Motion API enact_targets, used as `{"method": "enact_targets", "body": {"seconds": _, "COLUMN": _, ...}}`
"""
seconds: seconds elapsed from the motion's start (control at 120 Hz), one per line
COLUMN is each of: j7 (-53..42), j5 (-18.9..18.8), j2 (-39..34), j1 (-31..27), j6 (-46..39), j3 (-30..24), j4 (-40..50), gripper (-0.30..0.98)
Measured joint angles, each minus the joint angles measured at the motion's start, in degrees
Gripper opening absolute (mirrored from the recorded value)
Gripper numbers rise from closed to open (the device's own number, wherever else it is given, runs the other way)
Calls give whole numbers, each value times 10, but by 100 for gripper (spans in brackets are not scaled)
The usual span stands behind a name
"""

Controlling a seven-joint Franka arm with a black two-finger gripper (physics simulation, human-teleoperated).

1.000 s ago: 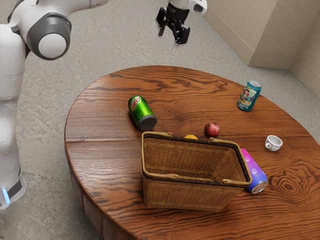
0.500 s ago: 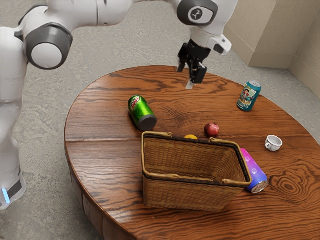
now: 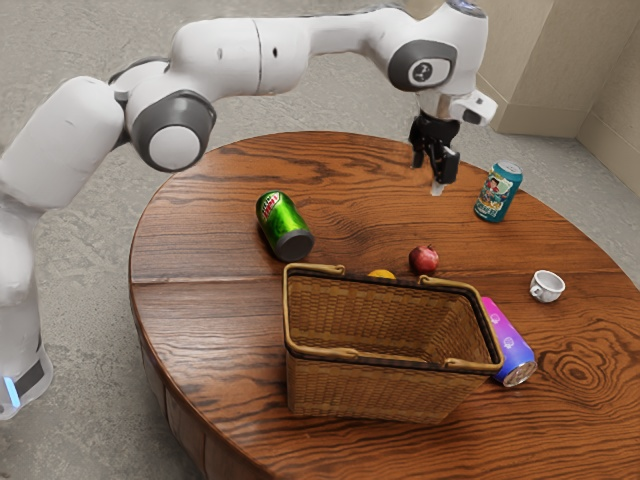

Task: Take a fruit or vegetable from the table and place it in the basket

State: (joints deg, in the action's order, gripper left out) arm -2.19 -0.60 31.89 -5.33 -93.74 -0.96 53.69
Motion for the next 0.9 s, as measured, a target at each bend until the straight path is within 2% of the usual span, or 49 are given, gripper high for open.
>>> {"method": "enact_targets", "body": {"seconds": 0.067, "j7": -12, "j5": -7, "j2": 53, "j1": -28, "j6": -18, "j3": -53, "j4": -48, "gripper": 69}}
{"method": "enact_targets", "body": {"seconds": 0.183, "j7": -31, "j5": 0, "j2": 77, "j1": -23, "j6": -35, "j3": -72, "j4": -47, "gripper": 69}}
{"method": "enact_targets", "body": {"seconds": 0.475, "j7": -62, "j5": 49, "j2": 70, "j1": -1, "j6": -38, "j3": -43, "j4": 32, "gripper": 69}}
{"method": "enact_targets", "body": {"seconds": 0.9, "j7": -87, "j5": 75, "j2": 74, "j1": -4, "j6": -39, "j3": -32, "j4": 42, "gripper": 69}}
